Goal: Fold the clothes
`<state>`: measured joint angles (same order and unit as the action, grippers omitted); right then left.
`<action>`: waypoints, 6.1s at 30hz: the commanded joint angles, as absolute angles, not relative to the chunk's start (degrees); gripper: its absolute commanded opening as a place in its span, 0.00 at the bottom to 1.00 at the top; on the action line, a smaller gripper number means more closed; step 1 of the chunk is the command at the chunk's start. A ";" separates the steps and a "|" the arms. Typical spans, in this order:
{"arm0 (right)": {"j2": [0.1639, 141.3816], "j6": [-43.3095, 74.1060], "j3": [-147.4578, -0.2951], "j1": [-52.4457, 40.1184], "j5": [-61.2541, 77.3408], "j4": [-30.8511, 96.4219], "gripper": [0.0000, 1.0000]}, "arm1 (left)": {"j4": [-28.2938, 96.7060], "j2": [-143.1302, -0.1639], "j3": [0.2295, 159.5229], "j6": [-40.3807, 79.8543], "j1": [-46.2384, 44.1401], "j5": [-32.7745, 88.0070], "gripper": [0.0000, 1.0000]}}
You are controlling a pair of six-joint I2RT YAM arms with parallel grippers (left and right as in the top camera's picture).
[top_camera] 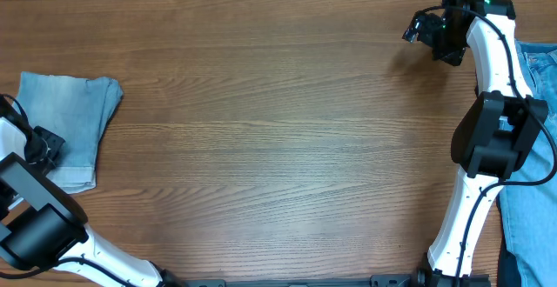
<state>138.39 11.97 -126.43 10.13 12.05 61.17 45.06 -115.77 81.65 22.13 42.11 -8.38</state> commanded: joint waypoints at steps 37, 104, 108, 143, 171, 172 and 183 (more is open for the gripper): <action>135.81 12.25 -127.48 10.41 12.29 60.99 1.00 | 55.31 -122.48 89.03 11.99 34.13 -4.32 0.04; 135.81 12.25 -127.48 10.41 12.29 60.99 1.00 | 41.91 -99.18 75.59 43.77 32.01 -14.17 0.04; 135.81 12.25 -127.48 10.41 12.29 60.99 1.00 | 42.17 -105.71 74.28 46.96 34.26 -13.47 0.04; 135.81 12.25 -127.46 10.41 12.29 60.99 1.00 | 32.47 -122.74 80.79 8.10 36.69 -3.31 0.04; 135.81 12.25 -127.48 10.41 12.29 60.99 1.00 | 11.27 -126.87 80.79 -1.54 31.14 -6.15 0.04; 135.81 12.25 -127.48 10.41 12.29 60.99 1.00 | 10.28 -127.00 80.79 -1.54 31.16 -6.17 0.04; 135.81 12.25 -127.48 10.41 12.29 60.99 1.00 | 6.04 -127.17 80.99 -2.87 31.20 -6.22 0.11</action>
